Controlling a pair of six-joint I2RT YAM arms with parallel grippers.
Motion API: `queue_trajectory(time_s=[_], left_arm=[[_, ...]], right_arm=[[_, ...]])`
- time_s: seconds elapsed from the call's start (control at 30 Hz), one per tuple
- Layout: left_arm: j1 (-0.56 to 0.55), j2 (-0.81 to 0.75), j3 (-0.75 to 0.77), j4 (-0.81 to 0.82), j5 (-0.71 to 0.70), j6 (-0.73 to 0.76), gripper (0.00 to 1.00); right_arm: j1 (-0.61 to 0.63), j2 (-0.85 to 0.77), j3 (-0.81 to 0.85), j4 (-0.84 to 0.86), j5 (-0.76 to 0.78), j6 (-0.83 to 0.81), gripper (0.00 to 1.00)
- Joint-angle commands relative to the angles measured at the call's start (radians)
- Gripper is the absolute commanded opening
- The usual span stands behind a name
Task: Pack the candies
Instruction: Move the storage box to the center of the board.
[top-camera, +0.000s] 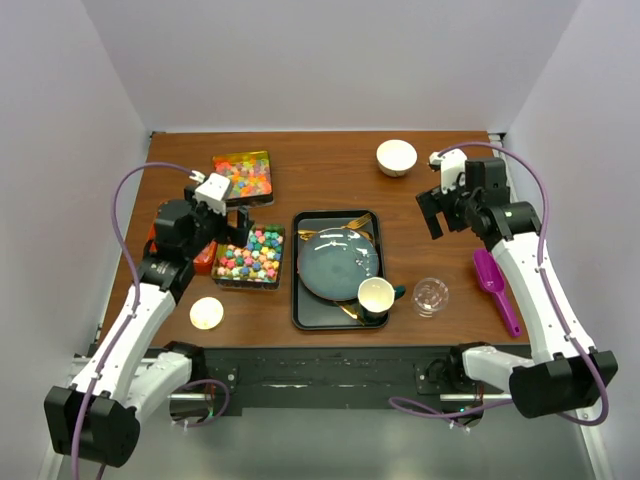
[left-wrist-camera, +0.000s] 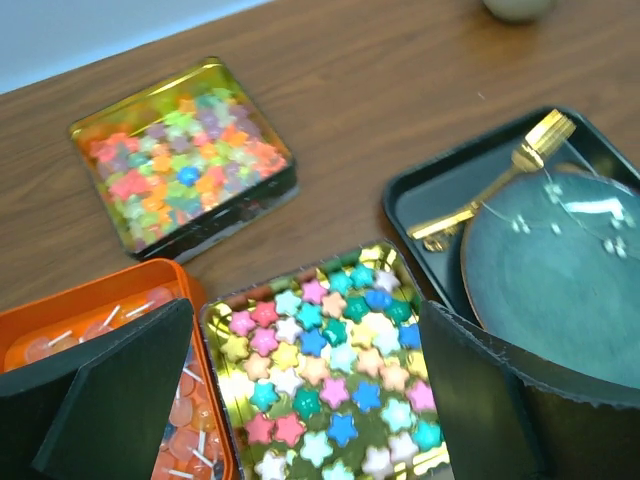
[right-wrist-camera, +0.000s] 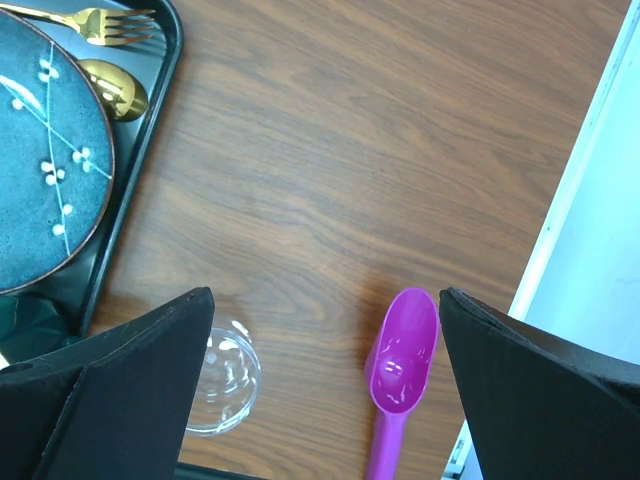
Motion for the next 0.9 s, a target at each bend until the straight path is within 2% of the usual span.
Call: queue_trajectory(time_s=[0.0,0.17,0.37,0.43,0.53,0.57,0.63,0.67,0.73,0.77,0.83,0.87], left_arm=[[-0.009,-0.028,0.080,-0.150,0.295,0.178,1.00],[-0.093,-0.055,0.066,-0.210,0.398,0.221,1.00],[-0.355,-0.045,0.053,-0.260,0.319,0.262,1.00],[-0.394,-0.035,0.044,-0.261,0.332,0.261,0.99],[-0.523,-0.023,0.015,-0.280,0.298,0.278,0.97],[-0.617,-0.023,0.004,-0.281,0.280,0.273,0.98],[-0.713,-0.002,-0.017,-0.267,0.241,0.264,0.88],[-0.809,0.012,-0.019,-0.266,0.221,0.264,0.84],[-0.885,0.049,-0.035,-0.211,0.175,0.262,0.70],[-0.960,0.061,-0.040,-0.192,0.165,0.273,0.61],[-1.028,0.100,-0.048,-0.134,0.094,0.273,0.39],[-1.070,0.115,-0.048,-0.117,0.070,0.259,0.25]], right_arm=[[0.004,0.003,0.003,-0.016,-0.025,0.010,0.99],[0.002,0.018,0.042,-0.070,-0.063,-0.008,0.99],[0.004,0.024,0.055,-0.105,-0.068,0.004,0.99],[0.002,0.024,0.058,-0.108,-0.054,0.009,0.99],[0.002,0.026,0.059,-0.105,-0.036,0.009,0.99],[0.002,0.024,0.062,-0.101,-0.036,0.007,0.99],[0.002,0.024,0.067,-0.098,-0.036,0.000,0.99],[0.004,0.023,0.069,-0.089,-0.016,-0.002,0.99],[0.002,0.017,0.069,-0.082,0.007,0.000,0.99],[0.002,0.012,0.069,-0.076,0.015,0.001,0.99],[0.001,-0.006,0.059,-0.072,0.027,0.000,0.99],[0.001,-0.011,0.056,-0.070,0.029,-0.003,0.99]])
